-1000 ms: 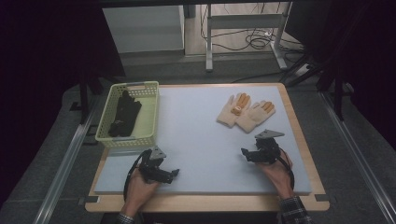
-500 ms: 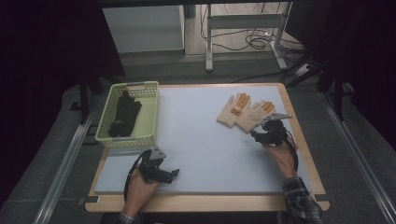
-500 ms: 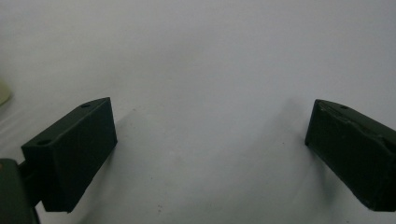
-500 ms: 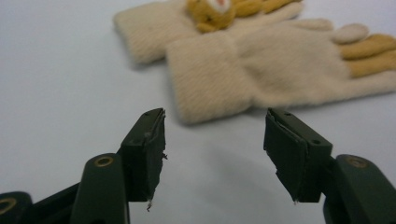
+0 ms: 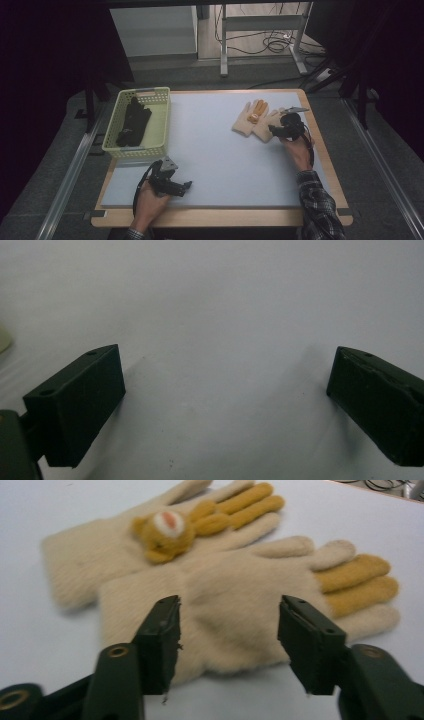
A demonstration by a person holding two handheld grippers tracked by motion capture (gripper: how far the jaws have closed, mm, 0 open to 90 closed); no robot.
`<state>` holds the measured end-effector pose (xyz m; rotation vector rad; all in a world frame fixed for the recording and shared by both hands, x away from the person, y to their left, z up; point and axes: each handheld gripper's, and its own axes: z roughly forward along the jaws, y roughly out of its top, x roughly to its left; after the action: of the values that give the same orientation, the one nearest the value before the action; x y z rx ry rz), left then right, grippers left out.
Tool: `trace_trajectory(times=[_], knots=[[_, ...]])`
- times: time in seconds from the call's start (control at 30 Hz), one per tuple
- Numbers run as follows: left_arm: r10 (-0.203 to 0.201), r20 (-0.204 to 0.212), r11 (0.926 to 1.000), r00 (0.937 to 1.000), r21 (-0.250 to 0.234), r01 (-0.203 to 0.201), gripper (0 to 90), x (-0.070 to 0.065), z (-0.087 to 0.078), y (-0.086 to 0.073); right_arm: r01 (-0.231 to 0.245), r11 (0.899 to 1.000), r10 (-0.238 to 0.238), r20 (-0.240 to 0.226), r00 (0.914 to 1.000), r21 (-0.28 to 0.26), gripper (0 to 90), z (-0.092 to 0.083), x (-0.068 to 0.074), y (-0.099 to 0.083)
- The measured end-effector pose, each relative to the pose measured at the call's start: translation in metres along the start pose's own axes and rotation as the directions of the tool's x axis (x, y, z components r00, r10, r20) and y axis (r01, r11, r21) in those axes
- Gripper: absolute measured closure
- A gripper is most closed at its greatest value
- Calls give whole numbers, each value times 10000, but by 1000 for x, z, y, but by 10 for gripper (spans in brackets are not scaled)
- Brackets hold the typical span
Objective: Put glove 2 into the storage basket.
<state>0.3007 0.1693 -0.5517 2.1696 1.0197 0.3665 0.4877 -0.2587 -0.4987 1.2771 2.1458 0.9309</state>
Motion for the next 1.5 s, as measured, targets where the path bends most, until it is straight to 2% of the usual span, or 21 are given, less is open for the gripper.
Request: trace_trajectory(times=[0.2,0.33,0.43,0.53,0.63,0.7,0.8,0.83,1.1,1.23,1.33,1.5], knots=[[32,6,10000,10000,29,-33,23,0,0,0,-229,9997,228,137,9996,80,278,19,-10,4],[33,8,10000,10000,31,-33,23,0,0,0,-514,9986,512,102,9986,155,257,31,-16,7],[35,7,10000,10000,34,-35,23,0,0,0,-264,9991,255,278,9993,327,267,40,-15,7],[36,7,10000,10000,32,-36,23,0,0,0,69,9998,-80,627,9980,180,384,42,-9,4],[39,4,10000,10000,31,-39,23,0,0,0,335,9989,-360,818,9960,313,529,40,-4,5],[38,3,10000,10000,30,-38,23,0,0,0,481,9979,-515,846,9951,426,584,38,-2,6],[34,5,10000,10000,27,-34,23,0,0,0,349,9986,-372,606,9975,392,615,34,-5,5],[36,5,10000,10000,26,-36,23,0,0,0,233,9990,-252,499,9984,377,620,33,-7,4],[31,7,10000,10000,26,-31,23,0,0,0,381,9993,-381,94,9992,58,624,12,-9,2],[32,7,10000,10000,30,-32,23,0,0,0,724,9972,-728,-181,9972,-187,633,-6,-2,2],[31,7,10000,10000,30,-31,23,0,0,0,943,9947,-967,-612,9934,-410,769,-21,5,2],[2,2,10000,10000,5,-2,23,0,0,0,1412,9886,-1457,-939,9849,-531,828,-38,21,1]])
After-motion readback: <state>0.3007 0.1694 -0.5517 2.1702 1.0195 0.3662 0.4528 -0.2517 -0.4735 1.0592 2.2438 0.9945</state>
